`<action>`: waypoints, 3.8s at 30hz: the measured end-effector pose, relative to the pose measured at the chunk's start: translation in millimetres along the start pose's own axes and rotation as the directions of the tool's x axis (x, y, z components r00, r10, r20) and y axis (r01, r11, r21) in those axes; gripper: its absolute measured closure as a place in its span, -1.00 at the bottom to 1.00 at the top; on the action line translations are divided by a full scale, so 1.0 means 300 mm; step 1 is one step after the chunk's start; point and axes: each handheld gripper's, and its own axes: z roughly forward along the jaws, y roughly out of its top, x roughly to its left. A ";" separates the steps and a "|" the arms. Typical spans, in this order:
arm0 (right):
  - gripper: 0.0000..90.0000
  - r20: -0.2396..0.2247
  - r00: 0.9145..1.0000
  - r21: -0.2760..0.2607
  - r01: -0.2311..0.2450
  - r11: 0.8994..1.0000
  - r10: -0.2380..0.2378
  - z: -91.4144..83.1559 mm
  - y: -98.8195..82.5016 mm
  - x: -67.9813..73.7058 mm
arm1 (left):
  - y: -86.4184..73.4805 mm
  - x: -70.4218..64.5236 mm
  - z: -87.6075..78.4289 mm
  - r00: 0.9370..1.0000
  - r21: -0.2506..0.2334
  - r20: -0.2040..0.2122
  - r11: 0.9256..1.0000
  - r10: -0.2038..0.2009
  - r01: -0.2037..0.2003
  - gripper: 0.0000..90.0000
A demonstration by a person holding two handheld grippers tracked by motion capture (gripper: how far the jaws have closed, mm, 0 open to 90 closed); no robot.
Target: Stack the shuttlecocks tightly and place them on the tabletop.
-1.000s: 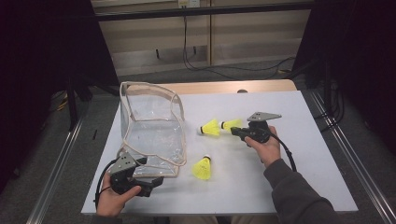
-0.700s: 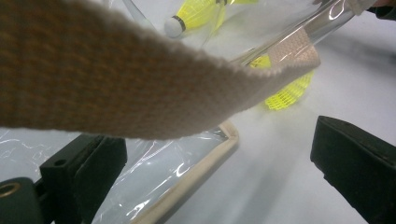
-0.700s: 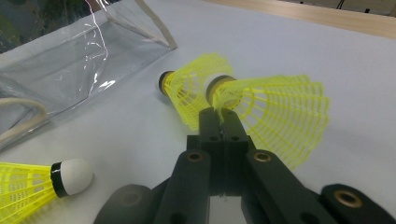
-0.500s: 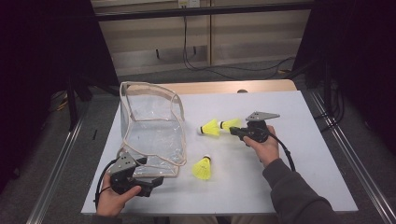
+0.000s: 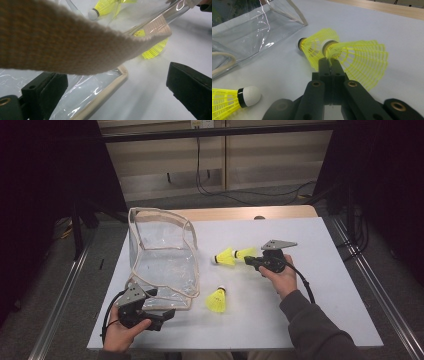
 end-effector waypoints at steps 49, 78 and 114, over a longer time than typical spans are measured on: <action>1.00 -0.028 0.999 0.037 0.025 0.999 -0.024 0.075 -0.004 0.033 | 0.000 0.000 0.000 1.000 0.000 0.000 1.000 0.000 0.000 -0.92; 1.00 -0.048 0.998 0.041 0.048 0.998 -0.046 0.098 0.010 0.050 | 0.000 0.000 -0.001 1.000 -0.002 0.000 1.000 0.000 0.000 -0.92; 0.98 -0.050 0.998 0.048 0.032 0.998 -0.030 0.118 0.004 0.049 | 0.001 0.001 -0.001 1.000 0.000 0.001 1.000 0.001 -0.001 -0.92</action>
